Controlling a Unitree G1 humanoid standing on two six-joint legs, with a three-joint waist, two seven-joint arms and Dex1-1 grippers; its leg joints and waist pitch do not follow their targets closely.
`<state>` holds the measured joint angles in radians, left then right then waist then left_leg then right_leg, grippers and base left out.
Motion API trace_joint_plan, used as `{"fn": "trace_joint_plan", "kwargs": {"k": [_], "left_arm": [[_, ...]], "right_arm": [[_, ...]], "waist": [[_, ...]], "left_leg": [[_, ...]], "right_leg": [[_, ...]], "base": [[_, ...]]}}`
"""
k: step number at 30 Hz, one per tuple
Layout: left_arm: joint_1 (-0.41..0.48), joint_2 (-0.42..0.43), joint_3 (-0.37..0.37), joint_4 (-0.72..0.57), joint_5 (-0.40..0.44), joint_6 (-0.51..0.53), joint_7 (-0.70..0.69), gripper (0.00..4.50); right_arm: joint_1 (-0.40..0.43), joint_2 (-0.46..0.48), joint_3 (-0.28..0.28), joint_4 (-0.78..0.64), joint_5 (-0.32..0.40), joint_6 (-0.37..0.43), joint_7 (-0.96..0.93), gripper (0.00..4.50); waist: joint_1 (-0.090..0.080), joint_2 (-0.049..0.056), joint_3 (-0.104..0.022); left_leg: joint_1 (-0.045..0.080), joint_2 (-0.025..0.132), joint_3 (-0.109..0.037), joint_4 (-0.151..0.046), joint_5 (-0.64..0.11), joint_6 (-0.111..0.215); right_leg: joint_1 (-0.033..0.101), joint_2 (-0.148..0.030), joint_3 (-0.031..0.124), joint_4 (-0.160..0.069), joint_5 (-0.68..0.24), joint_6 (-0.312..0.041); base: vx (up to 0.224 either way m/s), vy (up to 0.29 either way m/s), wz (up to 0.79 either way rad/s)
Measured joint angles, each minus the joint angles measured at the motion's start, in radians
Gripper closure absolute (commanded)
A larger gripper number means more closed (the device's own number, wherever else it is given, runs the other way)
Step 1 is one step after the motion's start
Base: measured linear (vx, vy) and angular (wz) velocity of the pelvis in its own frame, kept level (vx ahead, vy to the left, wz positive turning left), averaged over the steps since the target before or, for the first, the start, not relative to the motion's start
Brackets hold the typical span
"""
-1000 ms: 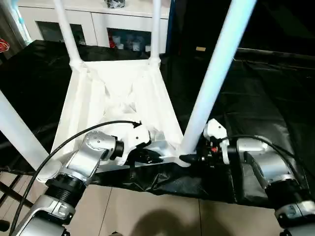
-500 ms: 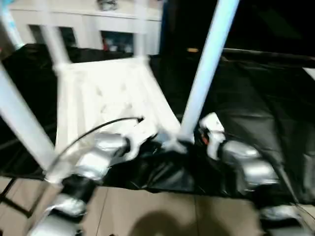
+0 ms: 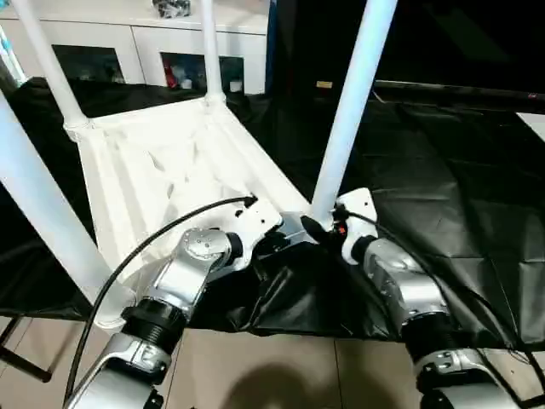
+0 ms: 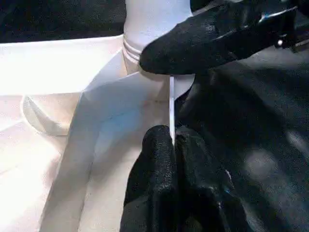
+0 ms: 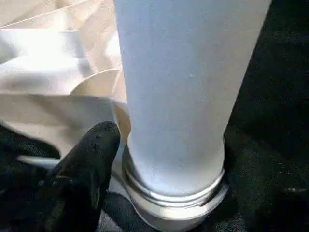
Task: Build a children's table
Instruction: Rotate leg to tighten
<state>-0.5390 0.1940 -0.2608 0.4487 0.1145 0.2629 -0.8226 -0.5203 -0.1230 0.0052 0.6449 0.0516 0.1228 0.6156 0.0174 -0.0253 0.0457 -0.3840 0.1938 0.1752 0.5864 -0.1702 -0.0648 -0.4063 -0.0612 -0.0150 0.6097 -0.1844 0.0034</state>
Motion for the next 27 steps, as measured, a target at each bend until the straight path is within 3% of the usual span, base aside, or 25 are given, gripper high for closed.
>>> {"fn": "trace_joint_plan", "kwargs": {"k": [5,9,11,15,16,19,22,27], "left_arm": [[0.020,0.043,-0.013,-0.037,-0.027,-0.017,-0.107,4.50],[0.028,0.082,-0.019,-0.044,-0.052,-0.031,-0.183,4.50],[0.030,0.103,-0.022,-0.054,-0.059,-0.031,-0.219,4.50],[0.036,0.135,-0.032,-0.069,-0.080,-0.036,-0.284,4.50],[0.038,0.144,-0.034,-0.075,-0.085,-0.039,-0.302,4.50],[0.044,0.167,-0.040,-0.087,-0.100,-0.041,-0.341,4.50],[0.048,0.177,-0.041,-0.093,-0.102,-0.041,-0.360,4.50],[0.054,0.188,-0.047,-0.101,-0.111,-0.041,-0.381,4.50]], "right_arm": [[0.005,-0.080,0.058,-0.023,-0.002,-0.009,0.164,0.55],[0.014,-0.138,0.092,-0.050,0.007,-0.006,0.306,0.55],[0.014,-0.152,0.102,-0.054,0.019,-0.006,0.357,0.92],[0.015,-0.194,0.120,-0.058,0.033,-0.014,0.452,0.94],[0.016,-0.203,0.125,-0.064,0.036,-0.013,0.482,1.28],[0.019,-0.217,0.135,-0.080,0.043,0.001,0.530,1.33],[0.020,-0.223,0.145,-0.084,0.051,0.005,0.555,1.71],[0.034,-0.228,0.157,-0.097,0.056,0.005,0.585,1.78]], "waist": [[0.021,0.002,0.001],[0.027,0.002,0.002],[0.027,0.002,0.002],[0.028,0.002,0.002],[0.028,0.002,0.002],[0.030,0.001,0.002],[0.035,0.001,0.002],[0.041,0.000,0.002]], "left_leg": [[-0.001,0.001,0.000,-0.001,0.000,0.000],[-0.001,0.000,0.001,0.000,0.000,0.000],[-0.001,0.000,0.001,0.000,0.000,0.000],[-0.001,0.000,0.001,0.000,0.000,0.000],[-0.001,0.001,0.001,0.000,0.000,0.000],[-0.001,0.001,0.001,0.001,0.000,0.000],[-0.001,0.001,0.001,0.001,0.000,0.000],[-0.001,0.001,0.001,0.001,0.000,0.000]], "right_leg": [[0.000,0.000,-0.001,0.000,-0.001,0.001],[0.000,0.000,0.000,0.000,-0.001,0.000],[0.000,0.000,0.000,0.000,-0.001,0.000],[0.000,0.000,0.000,0.000,-0.001,0.000],[0.000,0.000,0.000,0.000,-0.001,0.000],[0.000,0.000,-0.001,0.000,-0.001,0.000],[0.000,0.000,0.000,0.000,-0.001,0.000],[0.000,0.000,0.000,0.000,-0.001,0.000]], "base": [[0.000,0.000,0.00],[0.000,0.000,0.00],[0.000,0.000,0.00],[0.000,0.000,0.00],[0.000,0.000,0.00],[0.000,0.000,0.00],[0.000,0.000,0.00],[0.000,0.000,0.00]]}}
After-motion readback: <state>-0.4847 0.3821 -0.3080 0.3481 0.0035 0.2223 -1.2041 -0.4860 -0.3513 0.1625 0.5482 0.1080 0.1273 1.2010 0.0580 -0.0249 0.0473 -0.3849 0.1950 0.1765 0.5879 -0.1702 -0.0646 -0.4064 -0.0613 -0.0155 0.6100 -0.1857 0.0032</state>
